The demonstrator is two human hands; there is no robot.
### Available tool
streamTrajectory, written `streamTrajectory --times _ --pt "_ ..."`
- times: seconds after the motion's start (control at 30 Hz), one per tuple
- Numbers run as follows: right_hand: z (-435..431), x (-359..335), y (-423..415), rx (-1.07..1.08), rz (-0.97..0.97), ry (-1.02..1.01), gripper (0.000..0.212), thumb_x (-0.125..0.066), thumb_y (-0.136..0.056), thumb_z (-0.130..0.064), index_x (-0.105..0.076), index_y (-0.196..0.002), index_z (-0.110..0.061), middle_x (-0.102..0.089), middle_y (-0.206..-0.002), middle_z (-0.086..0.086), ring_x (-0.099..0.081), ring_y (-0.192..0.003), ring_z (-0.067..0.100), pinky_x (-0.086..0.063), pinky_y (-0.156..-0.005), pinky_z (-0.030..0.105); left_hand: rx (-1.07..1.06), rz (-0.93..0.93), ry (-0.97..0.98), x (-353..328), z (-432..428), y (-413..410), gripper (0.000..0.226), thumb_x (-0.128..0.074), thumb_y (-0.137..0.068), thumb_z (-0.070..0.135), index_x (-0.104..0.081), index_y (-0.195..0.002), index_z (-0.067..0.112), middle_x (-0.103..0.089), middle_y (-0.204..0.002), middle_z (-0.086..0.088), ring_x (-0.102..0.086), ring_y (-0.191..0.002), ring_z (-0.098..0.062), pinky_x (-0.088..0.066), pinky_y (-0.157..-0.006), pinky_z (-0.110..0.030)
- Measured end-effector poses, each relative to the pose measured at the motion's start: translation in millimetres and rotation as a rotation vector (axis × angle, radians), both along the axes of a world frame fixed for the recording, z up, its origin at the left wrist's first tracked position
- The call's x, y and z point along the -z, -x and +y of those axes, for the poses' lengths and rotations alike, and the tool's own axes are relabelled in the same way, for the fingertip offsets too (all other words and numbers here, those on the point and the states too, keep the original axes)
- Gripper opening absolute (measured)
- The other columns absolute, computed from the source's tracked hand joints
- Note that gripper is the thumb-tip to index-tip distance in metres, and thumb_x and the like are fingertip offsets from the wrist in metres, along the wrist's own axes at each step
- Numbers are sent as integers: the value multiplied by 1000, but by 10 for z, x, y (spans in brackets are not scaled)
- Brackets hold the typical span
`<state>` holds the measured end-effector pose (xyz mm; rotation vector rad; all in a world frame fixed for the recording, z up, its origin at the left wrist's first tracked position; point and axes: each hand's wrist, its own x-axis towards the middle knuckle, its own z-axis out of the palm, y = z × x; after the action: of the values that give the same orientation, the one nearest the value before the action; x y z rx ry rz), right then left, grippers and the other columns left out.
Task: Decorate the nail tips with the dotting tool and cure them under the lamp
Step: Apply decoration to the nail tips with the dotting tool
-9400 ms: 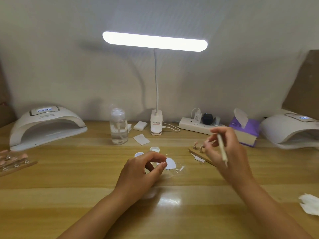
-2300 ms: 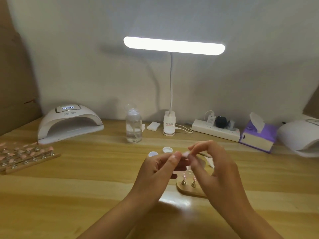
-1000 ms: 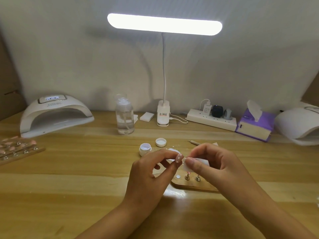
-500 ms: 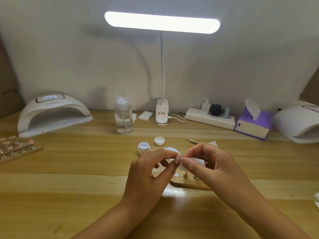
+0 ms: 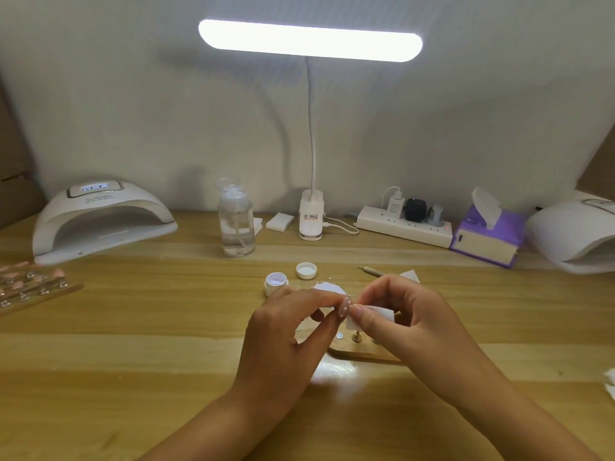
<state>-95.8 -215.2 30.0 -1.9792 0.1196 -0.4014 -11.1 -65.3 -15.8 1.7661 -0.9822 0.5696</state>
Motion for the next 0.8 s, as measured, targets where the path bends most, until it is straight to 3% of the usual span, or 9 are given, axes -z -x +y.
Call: streamTrajectory --times 0.13,0.3,0.53,0.67,0.8 --pt "-7 3 -8 5 -5 5 5 -73 -86 -24 -70 -83 -21 -72 -81 -5 -56 -57 2 -47 -56 21 -3 5 -7 -3 4 5 15 -63 -89 33 -74 -98 33 -69 -92 28 -62 -82 -3 -39 -72 -6" --pt "-16 -1 -5 16 -5 5 5 -72 -85 -24 -70 -84 -20 -72 -81 -6 -61 -60 5 -53 -60 29 -3 10 -4 -13 -4 6 15 -62 -89 34 -75 -97 32 -70 -90 28 -62 -80 -2 -39 -72 -8" --pt "-33 -38 2 41 -34 -4 6 -73 -83 -23 -69 -84 -17 -73 -79 -8 -66 -58 4 -51 -57 19 10 51 14 -7 -20 12 12 -63 -89 37 -74 -95 35 -69 -88 26 -62 -78 -4 -40 -70 -8" --pt "-1 -23 13 11 -2 -9 5 -73 -86 -20 -71 -82 -21 -73 -80 -6 -59 -58 6 -49 -58 23 10 74 30 -17 -25 5 13 -61 -88 39 -70 -97 36 -69 -91 29 -62 -78 -4 -41 -69 -8" --pt "3 -18 7 9 4 -12 3 -73 -85 -23 -71 -83 -23 -74 -83 -7 -65 -67 12 -53 -65 28 7 79 37 -24 -28 3 16 -59 -88 41 -67 -102 37 -69 -94 30 -62 -79 -5 -42 -68 -11"
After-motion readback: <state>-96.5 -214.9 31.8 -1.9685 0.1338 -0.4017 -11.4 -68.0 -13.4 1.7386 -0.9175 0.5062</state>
